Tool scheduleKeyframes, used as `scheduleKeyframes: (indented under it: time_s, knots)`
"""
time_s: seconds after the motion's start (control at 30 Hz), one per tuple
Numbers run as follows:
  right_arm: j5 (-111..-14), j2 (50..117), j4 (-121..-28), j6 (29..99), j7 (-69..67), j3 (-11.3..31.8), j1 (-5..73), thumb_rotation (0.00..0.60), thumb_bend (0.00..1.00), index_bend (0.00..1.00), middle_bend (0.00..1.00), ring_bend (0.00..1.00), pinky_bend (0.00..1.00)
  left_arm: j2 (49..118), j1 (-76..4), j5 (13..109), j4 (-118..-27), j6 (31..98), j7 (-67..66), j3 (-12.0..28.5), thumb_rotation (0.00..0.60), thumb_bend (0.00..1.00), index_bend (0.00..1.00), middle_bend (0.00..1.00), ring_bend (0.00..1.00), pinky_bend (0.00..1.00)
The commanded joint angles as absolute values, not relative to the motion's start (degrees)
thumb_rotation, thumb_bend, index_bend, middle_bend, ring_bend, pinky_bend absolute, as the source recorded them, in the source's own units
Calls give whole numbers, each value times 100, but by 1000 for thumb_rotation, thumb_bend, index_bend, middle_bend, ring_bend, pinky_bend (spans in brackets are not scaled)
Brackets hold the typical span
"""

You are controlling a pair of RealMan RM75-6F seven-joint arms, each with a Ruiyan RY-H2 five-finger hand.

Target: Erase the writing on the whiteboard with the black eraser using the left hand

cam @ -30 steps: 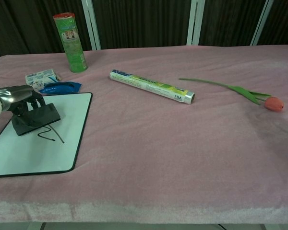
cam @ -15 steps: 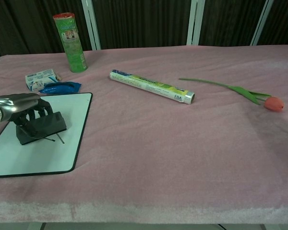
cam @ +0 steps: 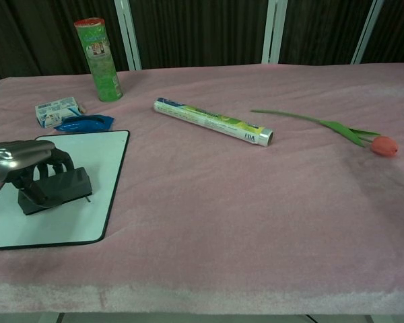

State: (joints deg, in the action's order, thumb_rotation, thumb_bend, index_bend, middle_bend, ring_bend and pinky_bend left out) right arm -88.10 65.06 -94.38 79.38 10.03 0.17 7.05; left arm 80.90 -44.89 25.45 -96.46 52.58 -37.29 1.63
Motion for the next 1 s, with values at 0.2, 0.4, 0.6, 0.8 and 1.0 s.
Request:
scheduleKeyframes:
  time_s: [0.2,0.4,0.6,0.8,1.0]
  knots:
    - [-8814,6522,-9443,7916,1028,16,720,600,303,0,0,0,105,7969,-4438,2786,-9979,5305,-3598,-52,600,806,683,831,680,633]
    - [-8826,6515,-9443,7953,1004,13,703,600,304,0,0,0,106,7795,-4458,2884,-10204,5140,-3488,-194,600,803,683,831,680,633]
    - [-8816,6517,-9437,7933,1018,12,710,600,305,0,0,0,105,7633,-4247,3575,-10581,5578,-3173,-172,600,803,683,831,679,633]
    - [-8808,6525,-9434,7921,1036,11,715,600,304,0,0,0,105,7503,-3805,4531,-10592,6428,-2589,53,600,804,683,831,679,632]
    - [-8774,6534,-9434,7886,1062,21,730,600,304,0,0,0,106,7011,-3505,4721,-10694,6804,-2344,136,600,802,683,830,678,633]
